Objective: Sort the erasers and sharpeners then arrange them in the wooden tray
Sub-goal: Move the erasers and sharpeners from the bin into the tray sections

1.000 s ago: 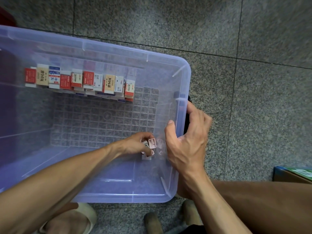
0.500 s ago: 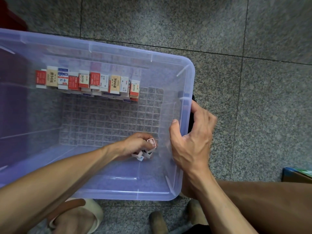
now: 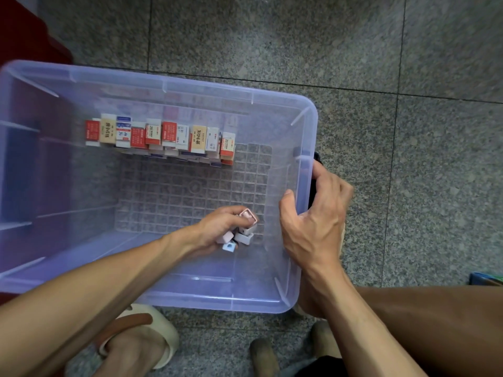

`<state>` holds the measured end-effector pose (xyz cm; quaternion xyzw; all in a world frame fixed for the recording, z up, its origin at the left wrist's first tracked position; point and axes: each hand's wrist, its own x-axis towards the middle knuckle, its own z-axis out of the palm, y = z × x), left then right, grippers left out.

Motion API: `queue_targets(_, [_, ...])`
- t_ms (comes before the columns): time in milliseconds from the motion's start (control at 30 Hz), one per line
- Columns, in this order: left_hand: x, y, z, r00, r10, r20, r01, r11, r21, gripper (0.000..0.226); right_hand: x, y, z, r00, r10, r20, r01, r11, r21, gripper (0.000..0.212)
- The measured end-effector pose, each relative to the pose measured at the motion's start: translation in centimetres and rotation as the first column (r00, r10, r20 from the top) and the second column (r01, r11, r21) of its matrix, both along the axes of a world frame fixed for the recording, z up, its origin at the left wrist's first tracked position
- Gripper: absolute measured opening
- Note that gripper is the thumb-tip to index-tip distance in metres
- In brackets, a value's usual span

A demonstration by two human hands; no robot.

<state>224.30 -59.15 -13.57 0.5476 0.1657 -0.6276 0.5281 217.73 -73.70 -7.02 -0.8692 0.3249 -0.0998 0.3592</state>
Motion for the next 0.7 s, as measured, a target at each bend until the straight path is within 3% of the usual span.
queue_targets(200, [1.5,1.6,5.8,0.971,0.232,0.062,-0.230,0.973,-0.025,0.013,-0.1,-0.4,1.2,0.994,0.075,-0.082,-0.076,0.997,-0.004,0.053])
queue_targets(300, [1.3,2.2,9.1,0.915,0.392,0.098,-0.391,0.920,-0.036,0.011,-0.5,-0.3,3.4,0.993,0.097,-0.063,-0.097,0.995,0.004,0.049])
queue_targets(500, [0.0,3.4,16.6,0.667,0.743,0.059,-0.741,0.669,-0.059,0.008,0.6,3.2,10.2,0.979,0.203,0.032,-0.206,0.971,0.120,0.040])
queue_targets(700, [-2.5,6.1,22.9,0.403,0.915,0.022,-0.906,0.402,-0.129,0.015,3.1,7.8,16.3,0.957,0.260,0.127,-0.289,0.882,0.372,0.035])
